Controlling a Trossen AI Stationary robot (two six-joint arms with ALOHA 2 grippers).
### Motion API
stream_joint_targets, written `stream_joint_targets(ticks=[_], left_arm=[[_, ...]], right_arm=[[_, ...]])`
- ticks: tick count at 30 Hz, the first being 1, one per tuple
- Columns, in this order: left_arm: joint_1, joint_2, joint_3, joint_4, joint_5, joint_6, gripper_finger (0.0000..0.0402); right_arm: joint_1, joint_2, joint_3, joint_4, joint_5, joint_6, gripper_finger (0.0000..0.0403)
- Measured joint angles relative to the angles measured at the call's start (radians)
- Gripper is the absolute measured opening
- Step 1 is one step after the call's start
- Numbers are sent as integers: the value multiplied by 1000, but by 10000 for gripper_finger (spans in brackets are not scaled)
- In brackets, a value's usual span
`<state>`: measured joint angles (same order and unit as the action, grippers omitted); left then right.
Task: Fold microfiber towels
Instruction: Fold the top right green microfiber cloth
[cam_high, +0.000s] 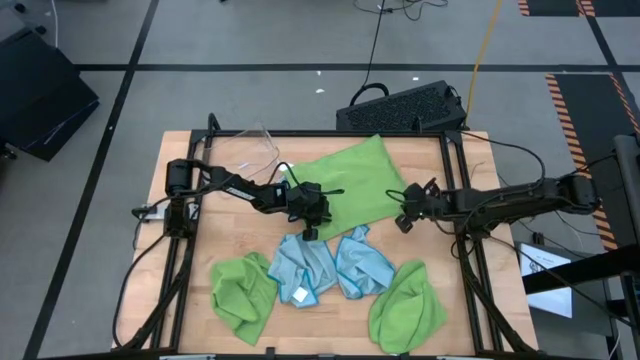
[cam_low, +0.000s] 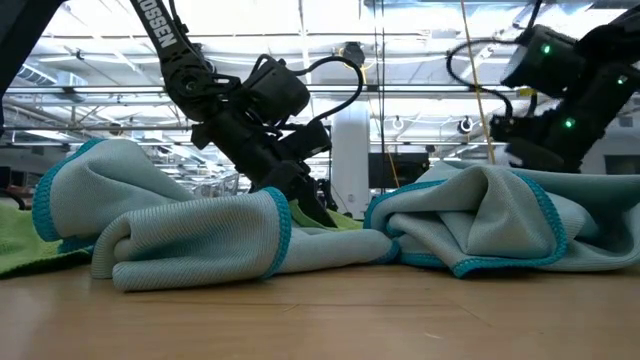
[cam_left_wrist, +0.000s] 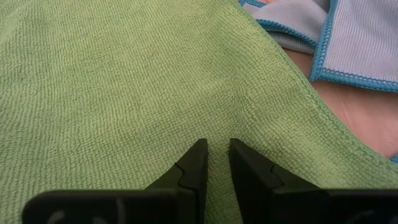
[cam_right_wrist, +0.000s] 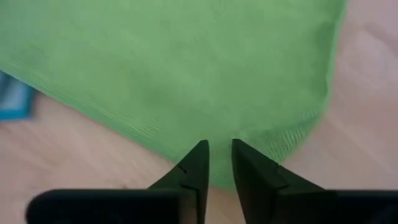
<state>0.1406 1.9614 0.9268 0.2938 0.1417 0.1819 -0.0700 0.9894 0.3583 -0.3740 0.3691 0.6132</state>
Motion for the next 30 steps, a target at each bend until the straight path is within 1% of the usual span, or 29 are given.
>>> stream_joint_targets(ticks=[3, 4, 9, 15, 20, 22, 27, 30], left_arm=[[0, 0, 0, 1, 0, 0, 72], [0, 0, 0, 1, 0, 0, 72], [0, 0, 0, 1, 0, -1, 72], [0, 0, 0, -1, 0, -2, 72], [0, 0, 0, -3, 0, 1, 72], [0, 0, 0, -3, -1, 0, 72], [0, -1, 0, -4, -1, 0, 72], [0, -1, 0, -4, -1, 1, 72]], right_arm=[[0, 42, -16, 3, 1, 0, 34], [0, 55, -19, 4, 16, 2, 28], [0, 81, -29, 2, 163, 3, 4], [-1, 56, -29, -42, 233, 33, 3], [-9, 51, -29, -147, 233, 94, 3], [-7, 50, -29, -163, 229, 111, 3], [-6, -15, -19, -150, 172, 104, 4], [-6, -71, -9, -58, 133, 68, 4]])
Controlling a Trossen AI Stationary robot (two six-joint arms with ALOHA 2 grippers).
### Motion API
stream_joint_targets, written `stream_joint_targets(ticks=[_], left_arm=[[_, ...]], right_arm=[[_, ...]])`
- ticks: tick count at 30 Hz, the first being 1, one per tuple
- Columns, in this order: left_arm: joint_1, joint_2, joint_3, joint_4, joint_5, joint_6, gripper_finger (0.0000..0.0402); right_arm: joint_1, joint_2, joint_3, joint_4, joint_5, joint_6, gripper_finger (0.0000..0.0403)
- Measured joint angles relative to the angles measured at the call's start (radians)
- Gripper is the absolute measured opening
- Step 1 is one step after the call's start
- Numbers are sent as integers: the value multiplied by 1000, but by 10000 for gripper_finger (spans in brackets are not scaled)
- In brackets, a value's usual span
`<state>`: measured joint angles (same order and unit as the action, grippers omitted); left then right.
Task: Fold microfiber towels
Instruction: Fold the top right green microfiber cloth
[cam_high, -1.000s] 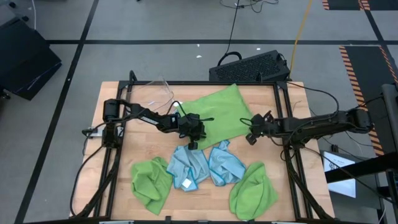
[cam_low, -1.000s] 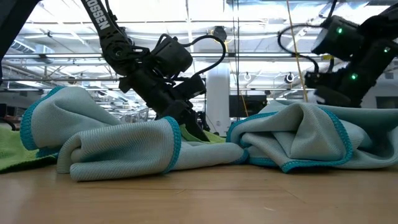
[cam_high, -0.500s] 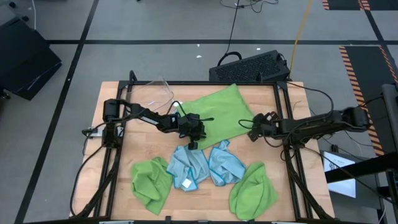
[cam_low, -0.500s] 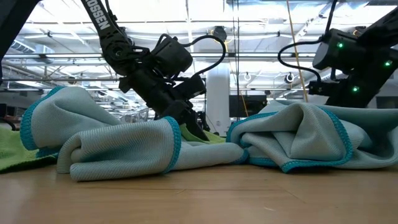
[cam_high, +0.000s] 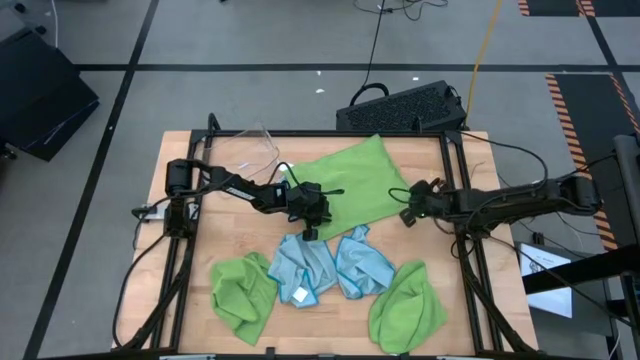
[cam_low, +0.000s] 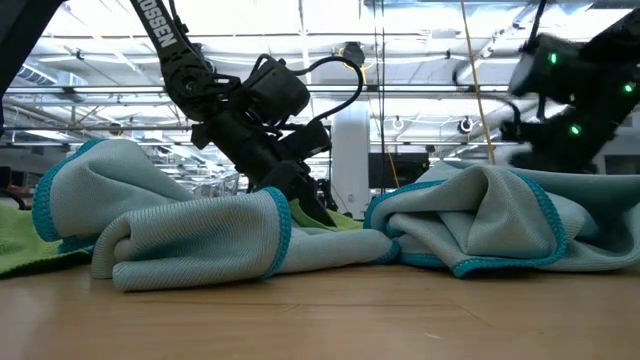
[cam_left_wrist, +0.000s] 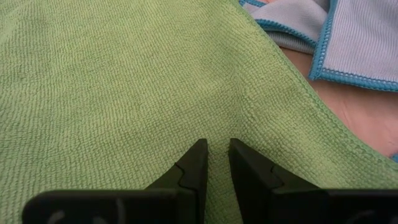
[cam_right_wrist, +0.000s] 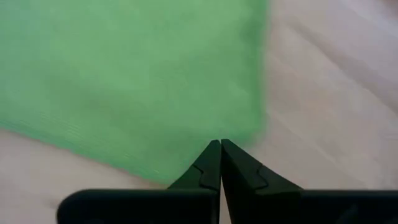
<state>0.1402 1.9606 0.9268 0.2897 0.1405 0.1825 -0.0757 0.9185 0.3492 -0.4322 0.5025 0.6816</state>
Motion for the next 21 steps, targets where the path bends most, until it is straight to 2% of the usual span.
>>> stream_joint_targets(ticks=[4, 9, 15, 21], left_arm=[[0, 0, 0, 3, 0, 0, 72], [0, 0, 0, 5, 0, 0, 72], [1, 0, 0, 5, 0, 3, 72], [0, 0, 0, 2, 0, 4, 72]], right_arm=[[-10, -10, 2, 169, -59, -17, 4], [-56, 91, 2, 240, -93, -42, 1], [-133, 200, 20, 180, -138, -73, 1], [-167, 202, 49, -1, -132, -60, 0]])
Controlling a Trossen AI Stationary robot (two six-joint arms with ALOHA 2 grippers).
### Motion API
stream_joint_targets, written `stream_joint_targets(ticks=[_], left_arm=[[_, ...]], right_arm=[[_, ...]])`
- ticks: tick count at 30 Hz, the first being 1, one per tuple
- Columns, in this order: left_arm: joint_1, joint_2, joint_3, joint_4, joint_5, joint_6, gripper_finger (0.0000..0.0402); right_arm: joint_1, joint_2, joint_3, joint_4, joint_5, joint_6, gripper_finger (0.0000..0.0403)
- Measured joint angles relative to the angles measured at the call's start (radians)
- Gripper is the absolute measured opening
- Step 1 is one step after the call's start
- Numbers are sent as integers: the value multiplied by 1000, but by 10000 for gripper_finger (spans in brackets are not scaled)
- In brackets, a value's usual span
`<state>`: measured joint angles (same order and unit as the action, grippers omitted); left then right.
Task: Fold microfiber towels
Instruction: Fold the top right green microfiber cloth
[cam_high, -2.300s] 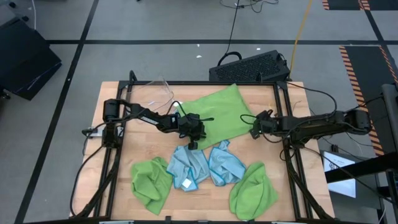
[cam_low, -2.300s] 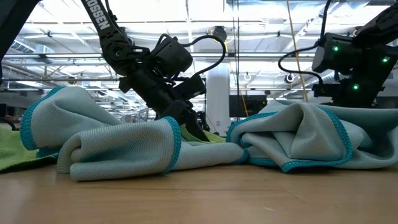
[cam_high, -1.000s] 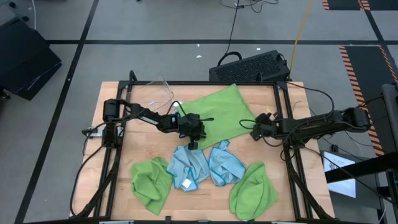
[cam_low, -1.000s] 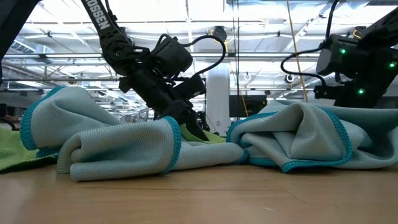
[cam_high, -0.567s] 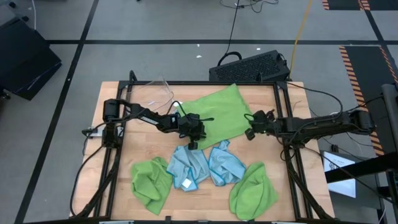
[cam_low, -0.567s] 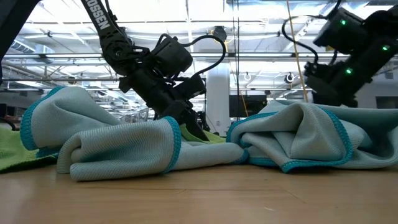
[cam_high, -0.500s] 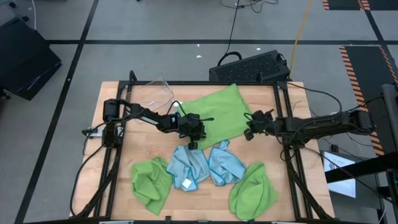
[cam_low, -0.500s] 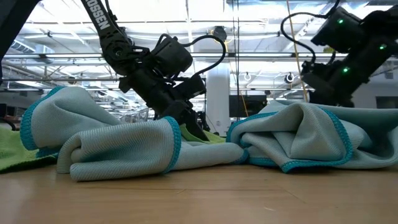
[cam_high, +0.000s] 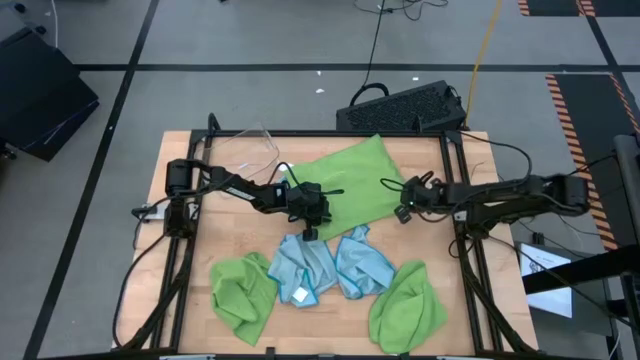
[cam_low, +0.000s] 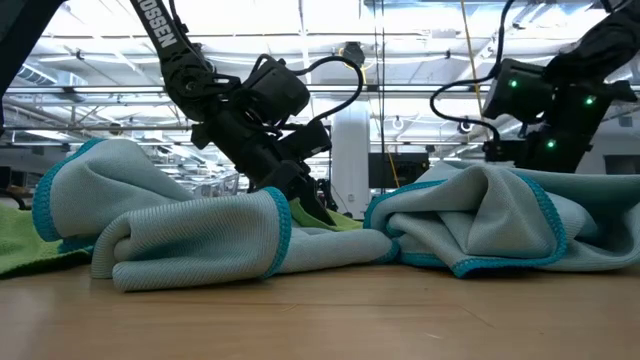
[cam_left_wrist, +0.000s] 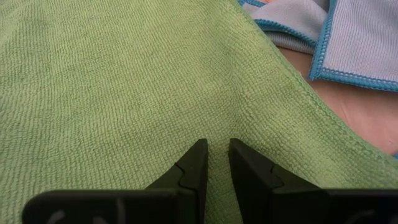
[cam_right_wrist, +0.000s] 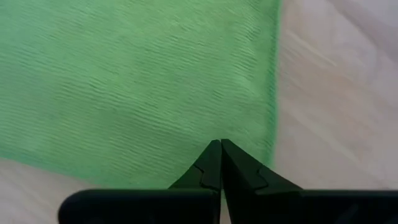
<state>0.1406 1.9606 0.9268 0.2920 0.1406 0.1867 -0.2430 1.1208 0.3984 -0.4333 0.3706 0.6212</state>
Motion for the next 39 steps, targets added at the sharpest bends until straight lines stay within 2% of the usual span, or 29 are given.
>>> stream_joint_targets(ticks=[10, 15, 20, 24, 27, 32, 39], left_arm=[[0, 0, 0, -2, 0, 2, 72], [0, 0, 0, -1, 0, -11, 72], [0, -5, 0, -2, 0, -21, 72], [0, -47, -2, -41, 0, -92, 72], [-1, -116, 0, -66, -3, -141, 72], [-10, -229, 0, -148, -11, -146, 72], [-32, -277, -1, -188, -37, -108, 72]], right_arm=[[-6, -36, 20, -175, 18, 21, 0], [-6, -55, 20, -198, -38, 34, 0], [-6, -128, 27, -237, -74, 48, 0], [-6, -196, 63, -229, -59, 48, 0], [-6, -218, 90, -164, -6, 48, 0], [-10, -174, 131, 64, -30, -54, 0], [-156, -23, 313, 86, -54, -284, 12]])
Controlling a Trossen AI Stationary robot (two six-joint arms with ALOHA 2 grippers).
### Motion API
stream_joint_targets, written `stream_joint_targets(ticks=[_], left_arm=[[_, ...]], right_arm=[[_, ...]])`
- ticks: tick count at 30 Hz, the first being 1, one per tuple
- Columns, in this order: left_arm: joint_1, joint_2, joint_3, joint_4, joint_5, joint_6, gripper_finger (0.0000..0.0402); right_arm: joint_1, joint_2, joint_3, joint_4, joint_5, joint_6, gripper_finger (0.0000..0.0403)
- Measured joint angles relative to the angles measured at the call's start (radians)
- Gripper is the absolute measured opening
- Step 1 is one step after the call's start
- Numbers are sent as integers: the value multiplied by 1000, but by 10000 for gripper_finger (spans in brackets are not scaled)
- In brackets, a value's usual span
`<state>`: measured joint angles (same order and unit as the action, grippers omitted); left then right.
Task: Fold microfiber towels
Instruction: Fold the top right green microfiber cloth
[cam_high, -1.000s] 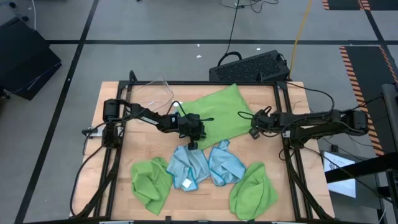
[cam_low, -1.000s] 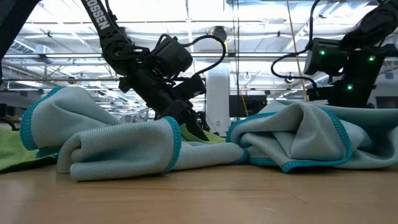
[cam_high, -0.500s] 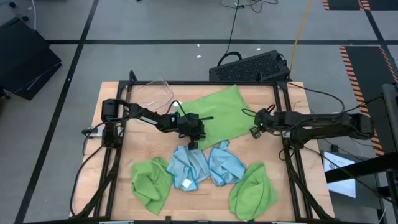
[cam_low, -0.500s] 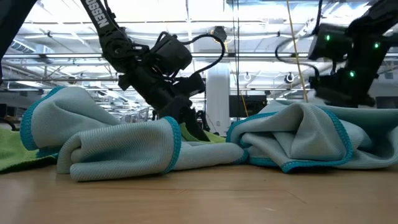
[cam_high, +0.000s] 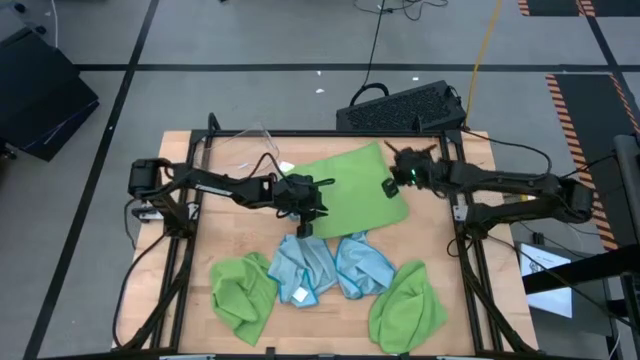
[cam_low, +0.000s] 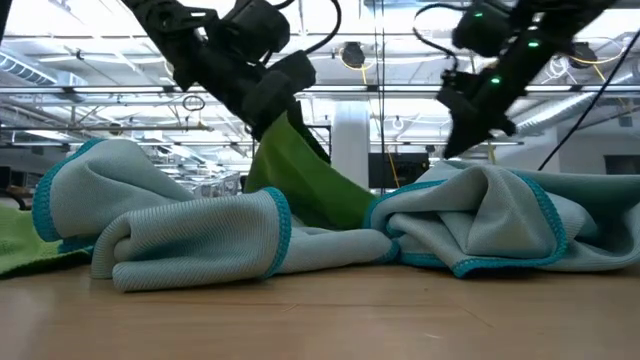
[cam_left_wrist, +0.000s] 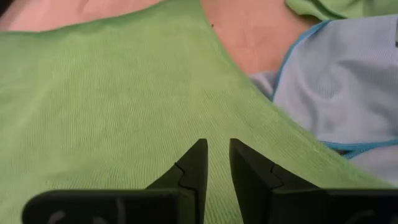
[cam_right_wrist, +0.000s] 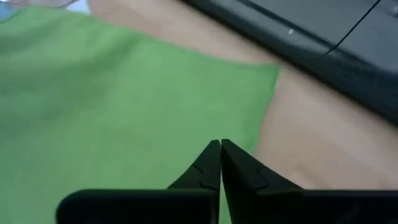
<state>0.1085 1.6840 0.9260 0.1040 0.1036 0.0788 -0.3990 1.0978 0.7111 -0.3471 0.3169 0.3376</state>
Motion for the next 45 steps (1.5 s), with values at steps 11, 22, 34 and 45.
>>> stream_joint_targets(ticks=[11, 22, 34, 45], left_arm=[[-2, 11, 0, -65, 8, -138, 162], [-36, -41, 1, -36, -114, -179, 301], [-56, -50, 1, -100, -237, -164, 319], [-12, -190, 1, -327, -353, -307, 270]], right_arm=[[-233, 224, 51, 71, -243, -158, 112], [-311, 292, 73, 119, -347, -173, 168], [27, 283, 18, 351, -455, -137, 160], [-161, 289, 50, 351, -218, -154, 166]])
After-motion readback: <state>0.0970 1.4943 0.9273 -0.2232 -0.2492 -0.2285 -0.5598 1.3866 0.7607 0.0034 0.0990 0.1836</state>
